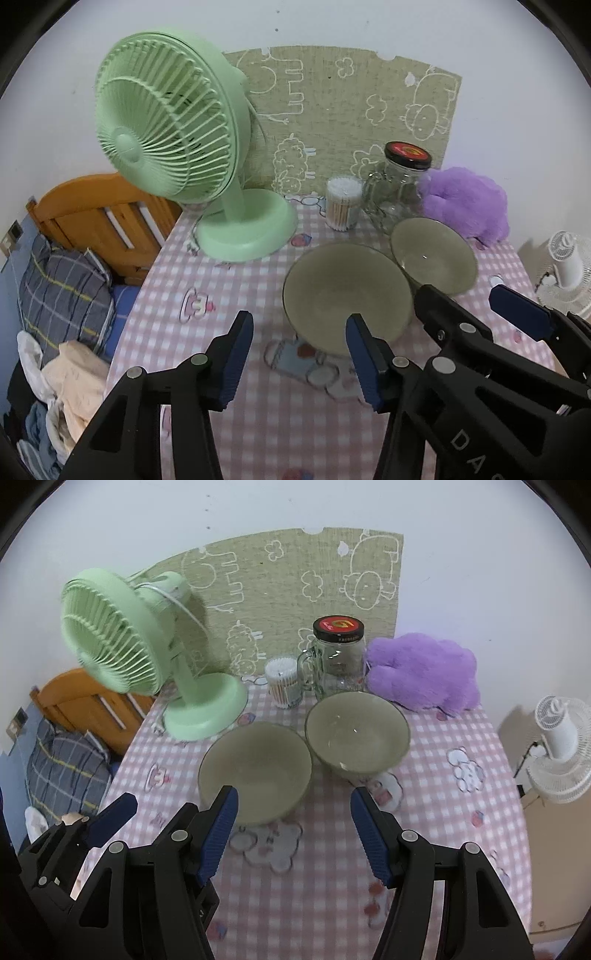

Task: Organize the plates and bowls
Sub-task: 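Move to and grasp the rim of another grey-green bowl with both grippers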

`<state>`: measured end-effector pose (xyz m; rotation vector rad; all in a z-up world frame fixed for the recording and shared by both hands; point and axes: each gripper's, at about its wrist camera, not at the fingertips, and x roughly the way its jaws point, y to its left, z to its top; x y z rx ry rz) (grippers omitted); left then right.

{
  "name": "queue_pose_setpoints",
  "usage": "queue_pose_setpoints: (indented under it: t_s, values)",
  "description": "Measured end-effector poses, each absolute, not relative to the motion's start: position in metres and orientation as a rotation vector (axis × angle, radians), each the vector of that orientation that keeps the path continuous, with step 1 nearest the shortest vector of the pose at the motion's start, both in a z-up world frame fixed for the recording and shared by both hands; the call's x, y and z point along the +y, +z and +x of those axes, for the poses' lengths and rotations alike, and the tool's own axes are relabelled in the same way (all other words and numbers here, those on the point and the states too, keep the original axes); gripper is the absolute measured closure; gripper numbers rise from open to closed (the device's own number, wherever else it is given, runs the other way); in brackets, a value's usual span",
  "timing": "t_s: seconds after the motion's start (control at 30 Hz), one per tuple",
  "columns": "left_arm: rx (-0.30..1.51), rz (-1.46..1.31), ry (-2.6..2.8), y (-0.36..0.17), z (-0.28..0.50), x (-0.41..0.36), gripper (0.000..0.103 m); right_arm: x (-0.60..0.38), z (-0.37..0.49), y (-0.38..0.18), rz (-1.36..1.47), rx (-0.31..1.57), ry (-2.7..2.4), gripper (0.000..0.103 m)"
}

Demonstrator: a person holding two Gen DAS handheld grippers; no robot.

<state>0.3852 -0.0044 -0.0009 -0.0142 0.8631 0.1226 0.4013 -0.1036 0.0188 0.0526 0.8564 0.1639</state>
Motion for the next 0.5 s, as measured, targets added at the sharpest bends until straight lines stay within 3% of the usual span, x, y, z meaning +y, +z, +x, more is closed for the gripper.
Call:
queue_pose_setpoints:
  t_s: [0.4, 0.5]
  values:
    - [0.909, -0.01, 0.1, -0.044, 0.439, 0.011, 0.05, -0.097, 0.455, -0.023, 0.069, 0.887, 0.054, 0.036]
    - [0.936, -0.018, 0.097, -0.055, 0.446, 0.014, 0.05, -0.1, 0.46, -0.033, 0.095, 0.923, 0.044, 0.045]
